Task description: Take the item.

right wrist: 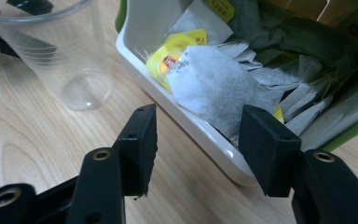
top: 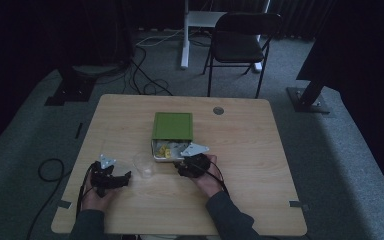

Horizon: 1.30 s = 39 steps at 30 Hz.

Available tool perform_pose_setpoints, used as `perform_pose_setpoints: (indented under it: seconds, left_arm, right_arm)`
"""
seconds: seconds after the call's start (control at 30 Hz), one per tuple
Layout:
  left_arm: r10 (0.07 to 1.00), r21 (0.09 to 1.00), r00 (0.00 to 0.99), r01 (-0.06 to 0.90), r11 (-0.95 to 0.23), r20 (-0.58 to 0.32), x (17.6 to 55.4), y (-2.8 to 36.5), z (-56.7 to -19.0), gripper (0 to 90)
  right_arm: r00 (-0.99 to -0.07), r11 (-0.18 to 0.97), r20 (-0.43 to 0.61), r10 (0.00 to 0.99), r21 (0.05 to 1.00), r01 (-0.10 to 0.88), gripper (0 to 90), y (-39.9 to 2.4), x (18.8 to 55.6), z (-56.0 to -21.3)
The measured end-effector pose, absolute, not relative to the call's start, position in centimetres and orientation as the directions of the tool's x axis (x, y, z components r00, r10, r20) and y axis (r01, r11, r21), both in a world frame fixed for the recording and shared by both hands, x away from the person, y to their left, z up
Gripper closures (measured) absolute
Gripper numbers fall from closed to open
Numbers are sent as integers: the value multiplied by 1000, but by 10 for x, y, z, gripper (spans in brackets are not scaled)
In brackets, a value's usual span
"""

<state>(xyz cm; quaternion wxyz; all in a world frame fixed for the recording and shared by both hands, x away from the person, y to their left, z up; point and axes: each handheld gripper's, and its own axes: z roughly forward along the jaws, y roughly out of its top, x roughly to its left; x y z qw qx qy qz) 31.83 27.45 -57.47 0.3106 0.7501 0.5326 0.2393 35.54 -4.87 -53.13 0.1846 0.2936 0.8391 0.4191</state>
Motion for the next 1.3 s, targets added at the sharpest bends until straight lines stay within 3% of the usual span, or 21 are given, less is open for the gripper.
perform_pose_setpoints:
  seconds: [0.17,0.47,1.3]
  left_arm:
    - [948,721,318,650,-240,28,318,274,-575,109]
    - [948,721,318,650,-240,28,318,274,-575,110]
    - [949,720,314,651,-238,30,317,275,-575,110]
  right_arm:
    - [-762,487,-69,644,805,339,488,-49,360,-533]
    - [-773,500,-78,629,802,326,615,-53,358,-531]
    - [-793,525,-113,598,803,282,680,-58,330,-531]
